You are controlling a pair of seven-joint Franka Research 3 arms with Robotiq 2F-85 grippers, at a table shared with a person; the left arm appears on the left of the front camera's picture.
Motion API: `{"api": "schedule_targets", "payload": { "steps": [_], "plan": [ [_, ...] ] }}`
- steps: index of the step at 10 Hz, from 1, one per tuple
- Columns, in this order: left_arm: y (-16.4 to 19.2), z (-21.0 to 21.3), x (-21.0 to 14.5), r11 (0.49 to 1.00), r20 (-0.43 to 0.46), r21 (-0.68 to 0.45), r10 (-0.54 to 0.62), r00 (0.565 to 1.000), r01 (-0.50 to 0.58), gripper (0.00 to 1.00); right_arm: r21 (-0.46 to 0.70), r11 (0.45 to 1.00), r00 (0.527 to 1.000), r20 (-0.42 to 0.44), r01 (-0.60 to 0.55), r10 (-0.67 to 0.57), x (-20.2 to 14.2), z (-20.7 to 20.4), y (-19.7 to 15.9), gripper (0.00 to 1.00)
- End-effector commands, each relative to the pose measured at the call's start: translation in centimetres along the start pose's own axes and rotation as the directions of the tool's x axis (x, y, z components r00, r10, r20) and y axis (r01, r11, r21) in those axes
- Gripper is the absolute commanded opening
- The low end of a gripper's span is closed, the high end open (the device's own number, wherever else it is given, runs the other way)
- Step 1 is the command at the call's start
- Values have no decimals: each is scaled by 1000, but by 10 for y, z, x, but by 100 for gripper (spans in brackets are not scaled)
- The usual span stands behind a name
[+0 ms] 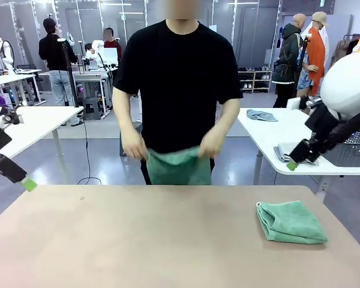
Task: Fold the towels and place them in the basket.
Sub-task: When a person lays out a Towel with hook on the table, fold it in half twice.
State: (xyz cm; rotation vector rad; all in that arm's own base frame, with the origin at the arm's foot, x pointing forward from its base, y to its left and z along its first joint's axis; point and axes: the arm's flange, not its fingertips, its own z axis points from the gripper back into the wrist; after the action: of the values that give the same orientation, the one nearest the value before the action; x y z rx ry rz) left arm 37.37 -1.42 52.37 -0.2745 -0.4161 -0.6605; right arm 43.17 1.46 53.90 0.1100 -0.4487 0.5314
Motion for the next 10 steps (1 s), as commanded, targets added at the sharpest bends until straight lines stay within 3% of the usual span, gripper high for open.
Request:
{"api": "schedule_targets", "payload": {
  "steps": [1,4,6,10],
  "plan": [
    [-18,8,7,1000,17,11,25,1000,-25,100,-16,991,991,24,-129,130,-9,-1,37,89],
    [-31,11,11,1000,24,9,2,1000,-3,100,-8,972,970,58,-234,234,-22,5,90,89],
    [-38,9,18,1000,46,-7,-2,999,2,100,24,983,980,80,-184,182,-28,4,88,89],
    [-28,11,13,1000,15,19,-25,1000,24,100,18,975,974,50,-223,222,-16,7,98,89]
  ]
}}
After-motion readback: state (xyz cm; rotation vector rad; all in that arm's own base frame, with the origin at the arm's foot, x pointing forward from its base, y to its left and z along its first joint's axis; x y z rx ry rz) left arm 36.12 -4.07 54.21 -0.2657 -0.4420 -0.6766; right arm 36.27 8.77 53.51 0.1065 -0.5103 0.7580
